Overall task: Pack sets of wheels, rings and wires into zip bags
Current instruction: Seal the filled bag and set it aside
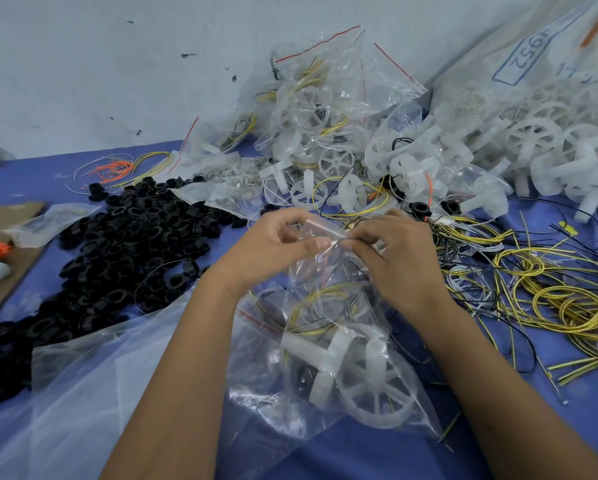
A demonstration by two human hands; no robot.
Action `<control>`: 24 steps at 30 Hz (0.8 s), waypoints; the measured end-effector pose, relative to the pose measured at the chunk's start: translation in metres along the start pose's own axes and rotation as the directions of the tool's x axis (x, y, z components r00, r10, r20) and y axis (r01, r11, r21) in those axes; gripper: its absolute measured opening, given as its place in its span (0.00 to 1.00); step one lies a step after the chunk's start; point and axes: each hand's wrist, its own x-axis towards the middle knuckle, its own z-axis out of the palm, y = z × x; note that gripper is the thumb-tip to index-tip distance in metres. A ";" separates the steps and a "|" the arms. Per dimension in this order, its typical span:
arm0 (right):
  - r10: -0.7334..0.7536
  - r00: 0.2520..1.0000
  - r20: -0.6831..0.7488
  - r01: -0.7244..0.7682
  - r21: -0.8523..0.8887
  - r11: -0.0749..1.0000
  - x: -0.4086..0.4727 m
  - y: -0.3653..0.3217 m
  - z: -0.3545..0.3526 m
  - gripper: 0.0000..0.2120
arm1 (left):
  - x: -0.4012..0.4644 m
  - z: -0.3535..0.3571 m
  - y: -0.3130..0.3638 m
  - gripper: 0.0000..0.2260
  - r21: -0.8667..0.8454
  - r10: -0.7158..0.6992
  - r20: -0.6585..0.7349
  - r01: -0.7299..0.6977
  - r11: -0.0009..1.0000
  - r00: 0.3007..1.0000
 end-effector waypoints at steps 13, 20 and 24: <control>0.208 0.964 -0.163 -0.177 0.186 0.966 -0.001 0.000 -0.006 0.26 | -0.010 -0.013 0.003 0.23 -0.035 -0.340 0.175 0.351 0.936 0.924; 0.349 0.918 0.186 -0.396 0.416 0.819 0.000 -0.002 -0.007 0.15 | -0.006 0.003 -0.002 0.02 -0.030 -0.288 0.166 0.297 0.955 0.943; 0.380 0.777 0.502 -0.618 0.494 0.611 -0.001 -0.004 -0.012 0.31 | -0.004 -0.003 -0.005 0.06 -0.279 -0.239 -0.053 0.215 0.936 0.970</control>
